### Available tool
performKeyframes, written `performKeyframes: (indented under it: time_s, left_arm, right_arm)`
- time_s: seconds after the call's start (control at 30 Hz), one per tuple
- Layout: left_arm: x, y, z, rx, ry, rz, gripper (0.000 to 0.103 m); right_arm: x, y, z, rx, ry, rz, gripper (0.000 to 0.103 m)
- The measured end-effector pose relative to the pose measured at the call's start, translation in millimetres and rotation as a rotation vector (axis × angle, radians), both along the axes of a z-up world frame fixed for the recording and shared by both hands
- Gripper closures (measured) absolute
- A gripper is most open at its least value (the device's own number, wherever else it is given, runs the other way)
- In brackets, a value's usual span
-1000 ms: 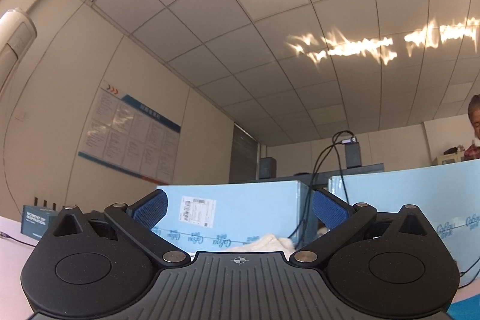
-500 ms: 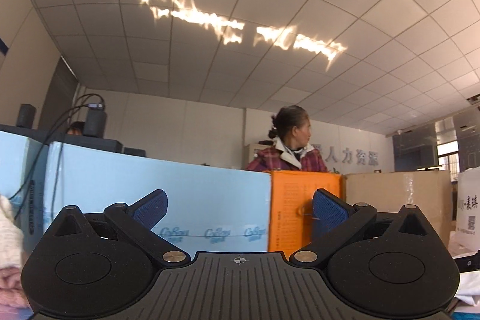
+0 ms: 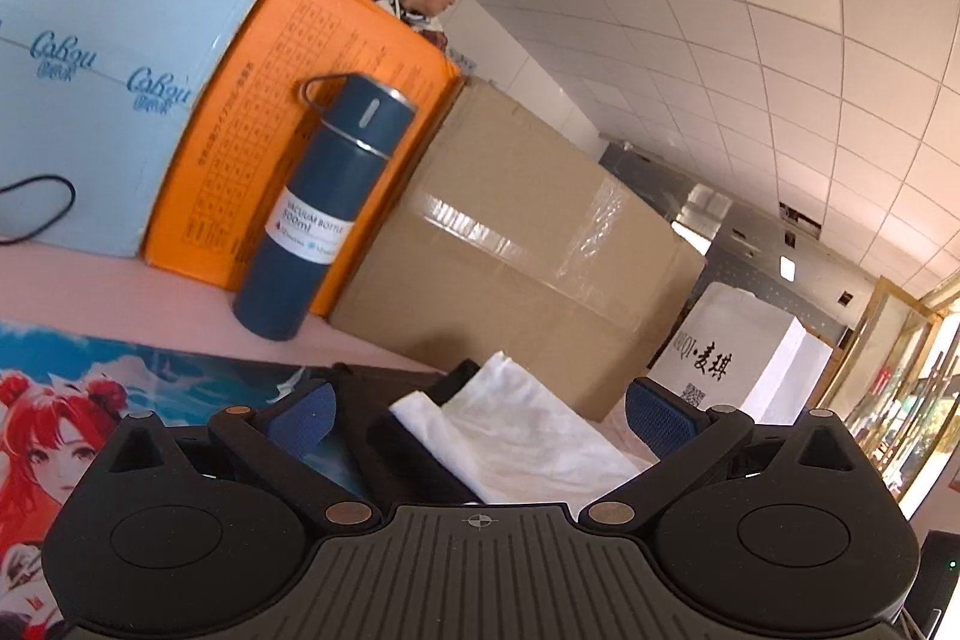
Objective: Fold clothes
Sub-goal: 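Turn both tools toward the white T-shirt pile by the blue bottle, then grasp the white T-shirt with the right gripper while the left gripper grasps it too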
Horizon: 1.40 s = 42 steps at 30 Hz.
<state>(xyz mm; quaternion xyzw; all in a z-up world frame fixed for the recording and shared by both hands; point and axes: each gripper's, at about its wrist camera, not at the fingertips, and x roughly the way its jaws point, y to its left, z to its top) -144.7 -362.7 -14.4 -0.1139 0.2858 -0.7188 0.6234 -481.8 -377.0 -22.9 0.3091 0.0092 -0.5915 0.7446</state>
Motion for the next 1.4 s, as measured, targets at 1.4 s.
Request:
performKeyframes:
  time_s: [1.4]
  left_arm:
    - [-44,-81,-37,0.148,0.226,-0.243,0.001]
  right_arm:
    - [-20,-55,-30,0.036,-0.421,0.097,0.023]
